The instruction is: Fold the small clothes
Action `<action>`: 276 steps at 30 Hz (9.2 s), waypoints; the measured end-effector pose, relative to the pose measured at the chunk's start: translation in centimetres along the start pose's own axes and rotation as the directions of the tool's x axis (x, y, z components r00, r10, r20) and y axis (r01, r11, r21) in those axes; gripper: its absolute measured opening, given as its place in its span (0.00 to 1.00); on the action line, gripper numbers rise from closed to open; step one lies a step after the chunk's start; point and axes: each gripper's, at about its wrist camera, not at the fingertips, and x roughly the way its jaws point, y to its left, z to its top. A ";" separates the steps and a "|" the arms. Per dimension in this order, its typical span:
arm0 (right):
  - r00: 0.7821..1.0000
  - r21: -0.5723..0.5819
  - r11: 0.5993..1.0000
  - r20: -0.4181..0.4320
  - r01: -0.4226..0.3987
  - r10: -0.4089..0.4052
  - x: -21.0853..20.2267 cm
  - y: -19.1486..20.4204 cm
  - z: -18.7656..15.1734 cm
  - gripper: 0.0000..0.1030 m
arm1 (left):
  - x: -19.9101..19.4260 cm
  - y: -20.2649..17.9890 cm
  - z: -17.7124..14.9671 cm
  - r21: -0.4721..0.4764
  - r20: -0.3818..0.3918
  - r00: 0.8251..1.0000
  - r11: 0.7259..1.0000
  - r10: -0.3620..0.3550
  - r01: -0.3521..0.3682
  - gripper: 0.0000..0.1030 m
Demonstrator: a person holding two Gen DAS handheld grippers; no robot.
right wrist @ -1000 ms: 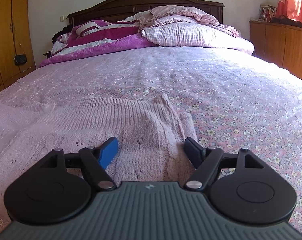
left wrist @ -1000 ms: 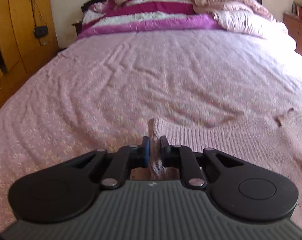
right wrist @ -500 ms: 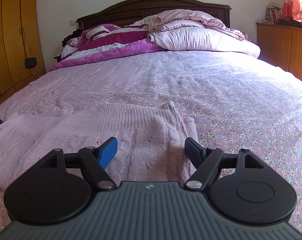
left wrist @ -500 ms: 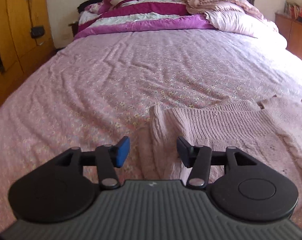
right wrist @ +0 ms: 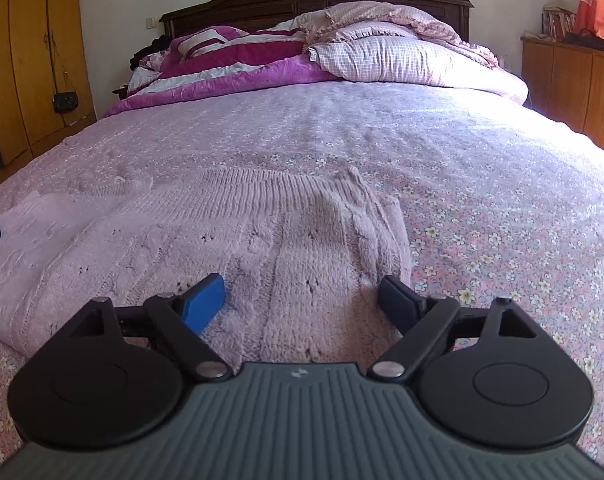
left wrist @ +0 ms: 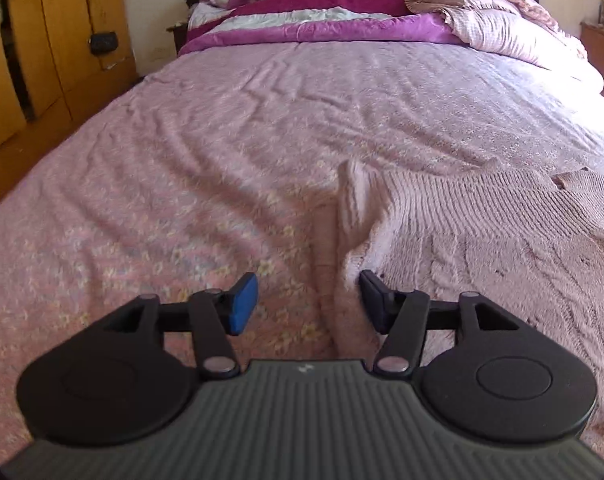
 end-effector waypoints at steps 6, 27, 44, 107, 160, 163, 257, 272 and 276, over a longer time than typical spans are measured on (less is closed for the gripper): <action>1.000 0.052 0.999 -0.012 -0.007 0.008 0.2 -0.9 0.1 0.96 | -1.2 -0.2 -0.2 -0.002 0.012 1.000 1.000 -0.024 0.024 0.56; 0.990 0.373 0.920 -0.031 -0.117 0.138 -4.4 -6.3 -0.6 1.00 | -10.3 -1.9 -3.9 -0.087 -0.043 0.995 0.993 -0.085 0.081 0.74; 0.971 0.565 0.801 0.000 -0.199 0.241 -3.3 -9.0 -2.8 1.00 | -11.3 -6.5 -6.6 -0.080 -0.123 0.984 0.990 -0.127 0.117 0.74; 0.761 0.372 0.664 0.281 -0.648 0.585 -3.7 11.9 8.3 0.26 | -12.1 2.4 -2.8 -0.023 -0.106 0.994 1.000 -0.011 0.008 0.74; 0.911 0.302 0.867 0.012 -0.397 0.413 -4.1 14.7 -1.1 0.73 | -1.2 -2.9 3.8 0.124 -0.012 0.971 0.963 -0.240 0.239 0.22; 0.905 0.288 0.865 0.013 -0.410 0.424 -4.2 15.8 -0.5 0.74 | -1.0 -0.2 4.9 0.032 0.005 0.969 0.968 -0.249 0.248 0.21; 0.927 0.493 0.827 -0.100 -0.269 0.361 -18.4 4.4 -7.3 0.75 | -18.5 -8.2 -11.2 -0.061 -0.123 0.901 0.910 -0.415 0.411 0.52; 0.977 0.189 0.964 -0.071 -0.185 0.202 -27.3 7.2 -10.9 0.92 | -24.4 -11.2 -15.7 0.066 -0.041 0.969 0.967 -0.244 0.247 0.83; 0.982 0.165 0.976 -0.093 -0.146 0.163 -27.5 8.0 -12.6 1.00 | -23.2 -12.0 -17.3 0.050 -0.064 0.977 0.977 -0.204 0.207 0.83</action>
